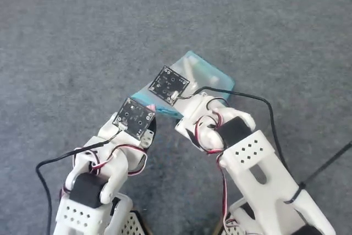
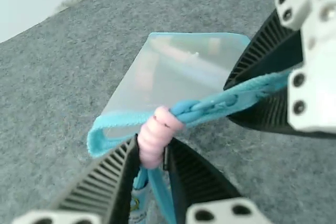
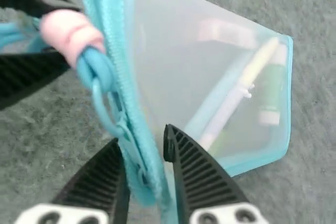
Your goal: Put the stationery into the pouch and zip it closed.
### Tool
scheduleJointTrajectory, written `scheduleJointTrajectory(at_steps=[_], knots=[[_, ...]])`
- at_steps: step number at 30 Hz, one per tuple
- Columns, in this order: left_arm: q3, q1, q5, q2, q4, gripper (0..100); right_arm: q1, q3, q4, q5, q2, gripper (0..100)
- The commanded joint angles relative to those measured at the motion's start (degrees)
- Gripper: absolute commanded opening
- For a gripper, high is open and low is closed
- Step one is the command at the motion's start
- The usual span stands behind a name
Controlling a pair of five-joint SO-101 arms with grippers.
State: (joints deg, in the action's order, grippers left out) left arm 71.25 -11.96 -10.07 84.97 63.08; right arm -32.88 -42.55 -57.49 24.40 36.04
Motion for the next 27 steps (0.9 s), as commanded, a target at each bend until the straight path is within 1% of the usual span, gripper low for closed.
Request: scheduleJointTrajectory(at_steps=[1, 7, 13, 20, 23, 27], knots=[[-0.84, 3.52, -0.79, 0.62, -2.64, 1, 6.02, -2.29, -0.31, 0.79, -0.22, 0.6], [-0.92, 3.6, -0.88, 0.62, -2.55, 1, 6.46, -2.29, -0.31, 0.79, -0.22, 0.6], [-1.19, 8.79, -0.97, 0.62, -2.81, 1, 6.64, -2.37, -0.31, 2.2, -0.31, 0.6], [-1.1, 9.49, -1.49, 0.62, -2.81, 1, 6.64, -2.37, -0.75, 2.37, -0.31, 0.6], [-1.1, 11.96, -2.37, 0.53, -2.81, 1, 6.64, -2.37, -0.84, 2.46, -0.31, 0.6], [-1.1, 12.75, -2.55, 0.44, -2.81, 1, 6.64, -2.37, -0.84, 2.46, -0.31, 0.6]])
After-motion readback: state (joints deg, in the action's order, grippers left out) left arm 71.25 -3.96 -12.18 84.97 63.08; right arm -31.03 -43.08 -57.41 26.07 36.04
